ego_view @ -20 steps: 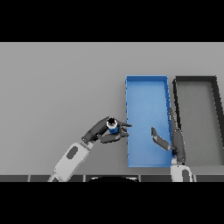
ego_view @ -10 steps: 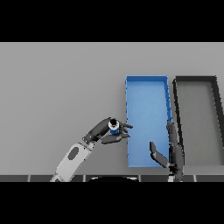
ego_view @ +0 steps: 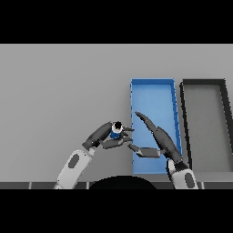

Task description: Pick up the blue pipe and place it into the blue bin.

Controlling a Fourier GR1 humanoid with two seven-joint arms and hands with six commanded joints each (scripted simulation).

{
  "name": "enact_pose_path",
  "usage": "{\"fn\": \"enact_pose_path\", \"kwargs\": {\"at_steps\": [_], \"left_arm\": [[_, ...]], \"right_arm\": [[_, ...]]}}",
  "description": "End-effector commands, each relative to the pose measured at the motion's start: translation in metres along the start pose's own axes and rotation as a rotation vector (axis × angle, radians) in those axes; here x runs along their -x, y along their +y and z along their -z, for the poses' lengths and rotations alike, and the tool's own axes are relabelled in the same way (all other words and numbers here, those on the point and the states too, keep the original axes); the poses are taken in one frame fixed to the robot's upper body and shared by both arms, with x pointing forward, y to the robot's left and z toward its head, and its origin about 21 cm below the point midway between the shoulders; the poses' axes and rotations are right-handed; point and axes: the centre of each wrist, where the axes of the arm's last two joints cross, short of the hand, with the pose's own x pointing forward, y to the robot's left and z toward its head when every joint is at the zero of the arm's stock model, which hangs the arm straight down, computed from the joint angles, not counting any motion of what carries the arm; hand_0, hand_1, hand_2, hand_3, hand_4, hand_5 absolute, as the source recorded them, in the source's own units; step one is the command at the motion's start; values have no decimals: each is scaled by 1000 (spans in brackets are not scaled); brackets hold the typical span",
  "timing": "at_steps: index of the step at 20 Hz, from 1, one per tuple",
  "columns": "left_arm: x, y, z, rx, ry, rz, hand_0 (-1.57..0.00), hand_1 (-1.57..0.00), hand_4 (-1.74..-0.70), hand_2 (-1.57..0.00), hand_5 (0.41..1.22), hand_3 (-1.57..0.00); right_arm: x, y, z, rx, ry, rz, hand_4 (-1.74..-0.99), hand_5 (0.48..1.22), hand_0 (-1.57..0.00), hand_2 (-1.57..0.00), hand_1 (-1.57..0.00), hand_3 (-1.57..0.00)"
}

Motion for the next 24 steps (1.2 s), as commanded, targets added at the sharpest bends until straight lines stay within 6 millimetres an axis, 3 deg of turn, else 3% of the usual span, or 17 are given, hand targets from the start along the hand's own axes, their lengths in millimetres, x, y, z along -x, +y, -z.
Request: {"fn": "enact_pose_path", "kwargs": {"at_steps": [1, 5, 12, 17, 19, 21, 24], "left_arm": [[1, 3, -3, -5, -2, 10, -1571, -1571, -1467, -1571, 1221, -1571], [3, 4, -4, 4, -27, 1, -1571, -1571, -1467, -1571, 1221, -1571], [2, 10, 0, 22, -14, -38, -1571, -1571, -1470, -1571, 1221, -1571], [7, 10, -5, 9, 14, -8, -1571, -1571, -1465, -1571, 1221, -1571], [4, 12, -2, 16, 11, -17, -1571, -1571, -1517, -1571, 1221, -1571], [1, 11, -5, 21, 46, -16, -1571, -1571, -1595, -1571, 1221, -1571], [3, 11, 2, 2, 40, -29, -1571, -1571, -1662, -1571, 1221, -1511]], "right_arm": [[-9, 3, 6, -33, -19, -16, -1296, 556, 1, -53, -2, 1], [-24, 15, 35, -156, -30, -31, -1294, 560, 1, -43, 0, 1], [-59, 24, 67, -278, -124, -105, -1209, 534, -11, -71, -20, 1], [-67, 30, 90, -340, -83, -131, -1204, 497, -69, -166, -108, -44], [-67, 32, 99, -355, -70, -145, -1278, 485, -323, -377, -362, -242], [-67, 35, 101, -380, -98, -136, -1406, 500, -702, -745, -703, -604], [-64, 39, 104, -386, -108, -97, -1551, 596, -1126, -1148, -1127, -953]]}}
